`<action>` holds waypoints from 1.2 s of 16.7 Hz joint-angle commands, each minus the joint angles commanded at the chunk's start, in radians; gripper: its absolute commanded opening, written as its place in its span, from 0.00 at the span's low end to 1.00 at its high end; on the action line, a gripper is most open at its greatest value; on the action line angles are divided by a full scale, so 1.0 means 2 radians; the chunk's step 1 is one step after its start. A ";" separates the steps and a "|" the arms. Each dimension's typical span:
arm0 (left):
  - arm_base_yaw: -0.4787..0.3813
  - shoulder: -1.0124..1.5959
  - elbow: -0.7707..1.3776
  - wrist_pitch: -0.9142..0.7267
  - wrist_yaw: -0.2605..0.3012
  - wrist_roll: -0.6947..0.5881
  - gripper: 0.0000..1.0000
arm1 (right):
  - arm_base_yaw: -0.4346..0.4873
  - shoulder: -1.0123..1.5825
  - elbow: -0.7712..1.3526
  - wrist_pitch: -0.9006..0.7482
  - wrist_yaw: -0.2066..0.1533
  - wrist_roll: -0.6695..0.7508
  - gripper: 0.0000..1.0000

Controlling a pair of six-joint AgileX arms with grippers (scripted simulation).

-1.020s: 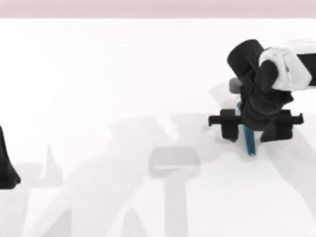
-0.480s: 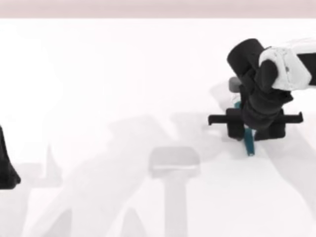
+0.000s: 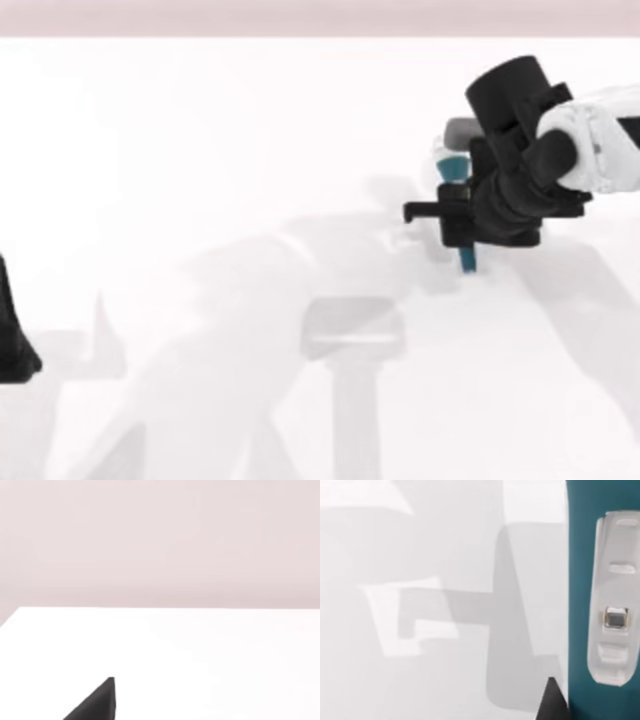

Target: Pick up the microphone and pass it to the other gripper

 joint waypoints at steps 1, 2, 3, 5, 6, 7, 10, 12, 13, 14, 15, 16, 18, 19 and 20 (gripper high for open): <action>0.000 0.000 0.000 0.000 0.000 0.000 1.00 | 0.000 -0.007 -0.010 0.037 -0.010 -0.010 0.00; 0.000 0.000 0.000 0.000 0.000 0.000 1.00 | 0.000 -0.015 -0.021 0.077 -0.022 -0.020 0.00; 0.000 0.000 0.000 0.000 0.000 0.000 1.00 | 0.000 -0.022 -0.033 0.119 -0.034 -0.031 0.00; 0.000 0.000 0.000 0.000 0.000 0.000 1.00 | 0.000 -0.040 -0.060 0.212 -0.059 -0.055 0.00; 0.000 0.000 0.000 0.000 0.000 0.000 1.00 | 0.000 -0.050 -0.074 0.260 -0.071 -0.067 0.00; 0.000 0.000 0.000 0.000 0.000 0.000 1.00 | -0.001 -0.061 -0.089 0.307 -0.084 -0.079 0.00; 0.000 0.000 0.000 0.000 0.000 0.000 1.00 | -0.001 -0.096 -0.129 0.439 -0.120 -0.115 0.00; 0.000 0.000 0.000 0.000 0.000 0.000 1.00 | -0.002 -0.119 -0.149 0.510 -0.140 -0.136 0.00; 0.000 0.000 0.000 0.000 0.000 0.000 1.00 | -0.002 -0.130 -0.157 0.537 -0.149 -0.145 0.00; 0.000 0.000 0.000 0.000 0.000 0.000 1.00 | -0.002 -0.141 -0.164 0.560 -0.157 -0.153 0.00; 0.000 0.000 0.000 0.000 0.000 0.000 1.00 | -0.003 -0.149 -0.170 0.577 -0.163 -0.160 0.00; 0.000 0.000 0.000 0.000 0.000 0.000 1.00 | -0.003 -0.156 -0.173 0.588 -0.167 -0.164 0.00; 0.000 0.000 0.000 0.000 0.000 0.000 1.00 | -0.003 -0.160 -0.176 0.596 -0.169 -0.168 0.00; 0.000 0.000 0.000 0.000 0.000 0.000 1.00 | -0.003 -0.160 -0.176 0.596 -0.169 -0.168 0.00; 0.000 0.000 0.000 0.000 0.000 0.000 1.00 | -0.003 -0.160 -0.176 0.596 -0.169 -0.168 0.00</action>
